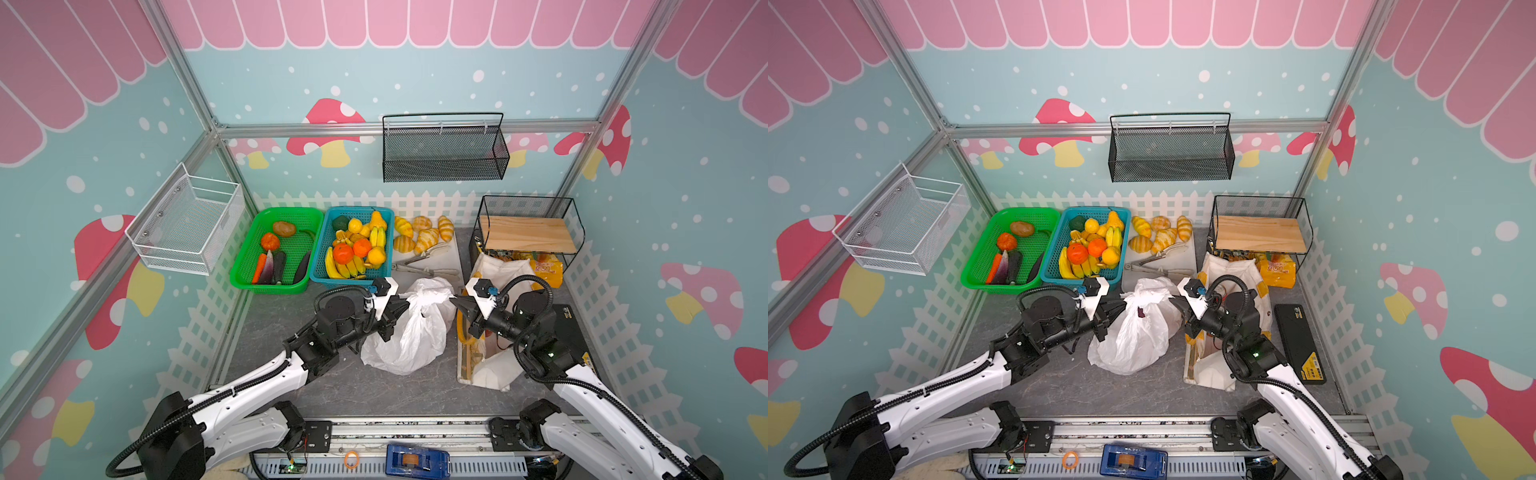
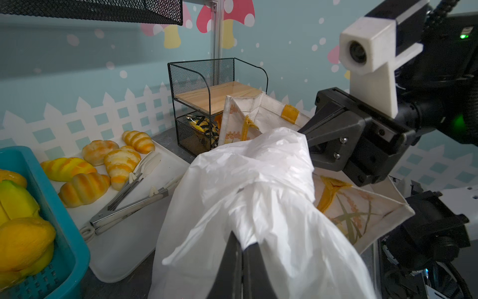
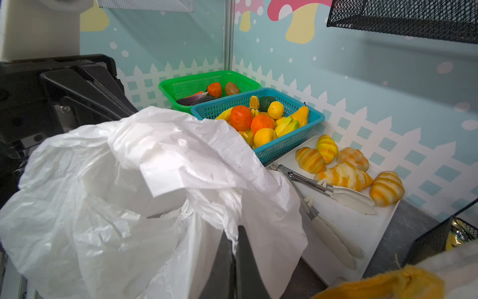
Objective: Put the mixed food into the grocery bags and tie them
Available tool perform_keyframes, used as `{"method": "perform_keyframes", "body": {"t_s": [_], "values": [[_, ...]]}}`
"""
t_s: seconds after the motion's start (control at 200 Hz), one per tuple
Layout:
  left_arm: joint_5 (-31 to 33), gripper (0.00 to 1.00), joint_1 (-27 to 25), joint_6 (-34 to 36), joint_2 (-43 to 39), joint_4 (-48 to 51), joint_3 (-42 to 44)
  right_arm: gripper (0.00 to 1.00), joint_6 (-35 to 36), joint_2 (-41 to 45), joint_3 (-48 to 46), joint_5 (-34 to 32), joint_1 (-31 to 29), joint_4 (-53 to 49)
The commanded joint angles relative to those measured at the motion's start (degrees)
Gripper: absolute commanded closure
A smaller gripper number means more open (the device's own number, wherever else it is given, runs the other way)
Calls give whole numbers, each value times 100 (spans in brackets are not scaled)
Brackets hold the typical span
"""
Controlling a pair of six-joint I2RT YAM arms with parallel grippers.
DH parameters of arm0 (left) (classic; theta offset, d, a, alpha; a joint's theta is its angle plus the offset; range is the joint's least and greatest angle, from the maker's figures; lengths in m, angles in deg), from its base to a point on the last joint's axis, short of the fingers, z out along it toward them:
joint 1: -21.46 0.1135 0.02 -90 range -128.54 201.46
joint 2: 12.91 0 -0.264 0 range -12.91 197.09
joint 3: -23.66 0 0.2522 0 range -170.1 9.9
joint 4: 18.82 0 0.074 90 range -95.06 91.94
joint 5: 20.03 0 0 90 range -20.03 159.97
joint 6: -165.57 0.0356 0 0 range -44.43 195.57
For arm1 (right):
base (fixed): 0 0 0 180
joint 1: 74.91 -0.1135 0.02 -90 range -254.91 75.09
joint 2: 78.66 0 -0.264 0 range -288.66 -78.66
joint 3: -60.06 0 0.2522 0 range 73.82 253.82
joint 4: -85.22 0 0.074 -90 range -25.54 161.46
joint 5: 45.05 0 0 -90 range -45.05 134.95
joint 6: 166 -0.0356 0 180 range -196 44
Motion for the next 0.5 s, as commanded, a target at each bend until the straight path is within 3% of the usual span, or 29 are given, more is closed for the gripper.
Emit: {"method": "perform_keyframes", "body": {"t_s": [0.0, 0.495], "values": [[259, 100, 8, -268, -256, 493, -62, 100, -90, 47, 104, -302, 6, -274], [971, 100, 22, 107, -753, 2426, -556, 100, 63, -133, 339, -1371, 6, -508]]}}
